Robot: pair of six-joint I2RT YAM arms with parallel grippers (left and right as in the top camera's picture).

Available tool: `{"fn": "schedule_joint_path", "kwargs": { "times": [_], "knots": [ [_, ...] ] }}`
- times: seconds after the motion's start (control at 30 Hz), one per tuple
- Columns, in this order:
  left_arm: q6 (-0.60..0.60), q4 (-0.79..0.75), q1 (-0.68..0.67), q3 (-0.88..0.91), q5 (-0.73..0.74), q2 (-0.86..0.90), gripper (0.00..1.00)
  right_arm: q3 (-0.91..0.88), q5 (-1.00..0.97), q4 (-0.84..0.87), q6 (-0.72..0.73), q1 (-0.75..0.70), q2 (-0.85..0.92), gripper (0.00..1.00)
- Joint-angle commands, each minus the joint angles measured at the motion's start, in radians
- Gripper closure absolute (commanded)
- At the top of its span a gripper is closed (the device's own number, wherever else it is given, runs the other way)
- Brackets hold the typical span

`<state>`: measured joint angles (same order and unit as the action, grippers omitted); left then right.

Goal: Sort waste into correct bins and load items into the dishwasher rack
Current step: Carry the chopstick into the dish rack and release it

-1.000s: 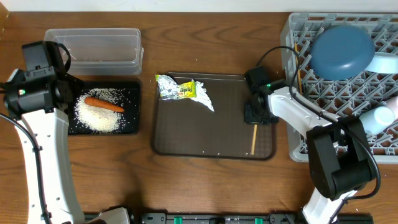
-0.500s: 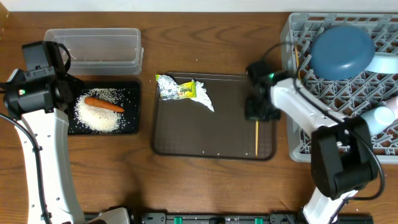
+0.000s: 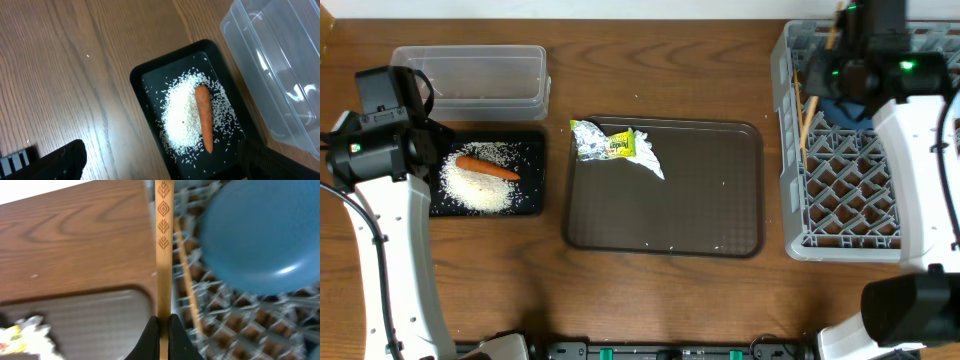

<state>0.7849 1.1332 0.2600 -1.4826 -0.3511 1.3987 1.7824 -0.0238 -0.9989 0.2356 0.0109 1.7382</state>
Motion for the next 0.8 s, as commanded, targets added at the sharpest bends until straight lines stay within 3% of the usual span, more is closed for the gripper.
{"fn": "schedule_joint_path", "kwargs": {
  "times": [0.0,0.43,0.57,0.67,0.7,0.73,0.77],
  "knots": [
    [-0.003,0.004,0.001,-0.008,-0.026,0.001,0.01,-0.009,-0.011,0.021,-0.164,-0.043,0.045,0.99],
    [-0.003,0.004,0.001,-0.008,-0.026,0.001,0.01,-0.010,0.056,0.108,-0.189,-0.093,0.237,0.97],
    [-0.003,0.003,0.001,-0.008,-0.026,0.001,0.01,-0.010,0.087,0.106,-0.189,-0.087,0.275,0.86],
    [-0.003,0.004,0.001,-0.008,-0.026,0.001,0.00,-0.010,0.089,0.098,-0.189,-0.084,0.276,0.75],
    [-0.003,0.004,0.001,-0.008,-0.026,0.001,0.00,-0.010,0.089,0.095,-0.189,-0.082,0.272,0.66],
    [-0.003,0.004,0.001,-0.008,-0.026,0.001,0.01,-0.010,0.089,0.092,-0.189,-0.082,0.270,0.55],
    [-0.003,0.003,0.001,-0.008,-0.026,0.001,0.01,-0.010,0.090,0.087,-0.189,-0.080,0.267,0.33]
  ]
}}
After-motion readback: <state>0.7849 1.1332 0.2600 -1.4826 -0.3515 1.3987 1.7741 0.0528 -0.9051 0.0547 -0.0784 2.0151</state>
